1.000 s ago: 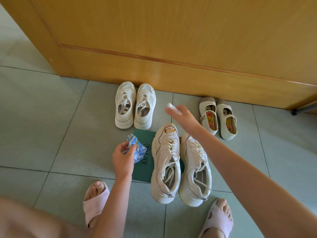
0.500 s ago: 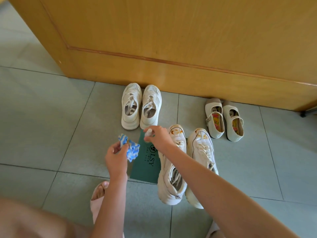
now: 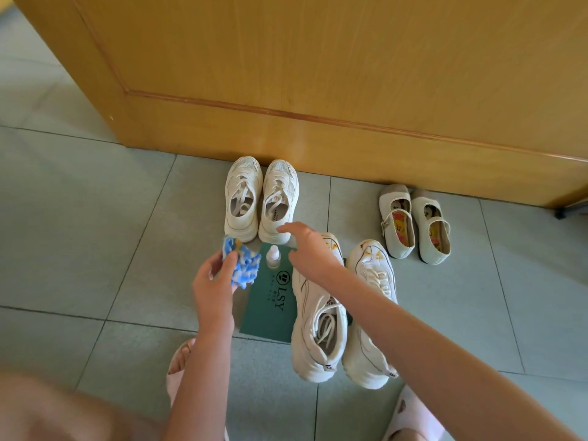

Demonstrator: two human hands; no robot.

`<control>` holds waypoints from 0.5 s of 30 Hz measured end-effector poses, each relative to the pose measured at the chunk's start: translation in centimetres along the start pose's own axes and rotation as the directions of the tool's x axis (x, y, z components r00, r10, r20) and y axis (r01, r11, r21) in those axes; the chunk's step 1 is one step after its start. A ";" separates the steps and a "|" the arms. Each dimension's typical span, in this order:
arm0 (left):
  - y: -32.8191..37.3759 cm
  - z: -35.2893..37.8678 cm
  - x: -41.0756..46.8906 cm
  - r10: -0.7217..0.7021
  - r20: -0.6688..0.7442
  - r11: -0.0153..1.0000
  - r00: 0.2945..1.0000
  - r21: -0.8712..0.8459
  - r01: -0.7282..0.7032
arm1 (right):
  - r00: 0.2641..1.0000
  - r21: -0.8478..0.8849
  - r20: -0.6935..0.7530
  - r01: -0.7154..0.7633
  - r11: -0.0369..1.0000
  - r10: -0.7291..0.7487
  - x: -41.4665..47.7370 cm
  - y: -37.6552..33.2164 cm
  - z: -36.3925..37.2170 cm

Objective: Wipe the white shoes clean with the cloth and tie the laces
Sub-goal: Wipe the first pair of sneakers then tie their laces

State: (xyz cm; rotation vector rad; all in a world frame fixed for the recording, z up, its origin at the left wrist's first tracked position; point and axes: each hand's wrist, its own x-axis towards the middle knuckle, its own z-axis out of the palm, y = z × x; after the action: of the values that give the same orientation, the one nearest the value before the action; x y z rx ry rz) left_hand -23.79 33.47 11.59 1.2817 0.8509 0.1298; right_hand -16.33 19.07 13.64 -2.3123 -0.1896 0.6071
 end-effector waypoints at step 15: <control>4.3 8.2 -5.3 -0.125 0.514 0.987 0.849 -0.024 0.160 | 0.978 0.696 0.196 -0.193 0.691 0.075 -3.6 3.1 -9.4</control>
State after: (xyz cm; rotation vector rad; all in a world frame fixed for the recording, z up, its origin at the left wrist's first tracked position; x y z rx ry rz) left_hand -20.80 25.61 18.20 1.1091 0.4713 -0.2931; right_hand -15.12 9.93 18.65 -1.5190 0.1390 0.7697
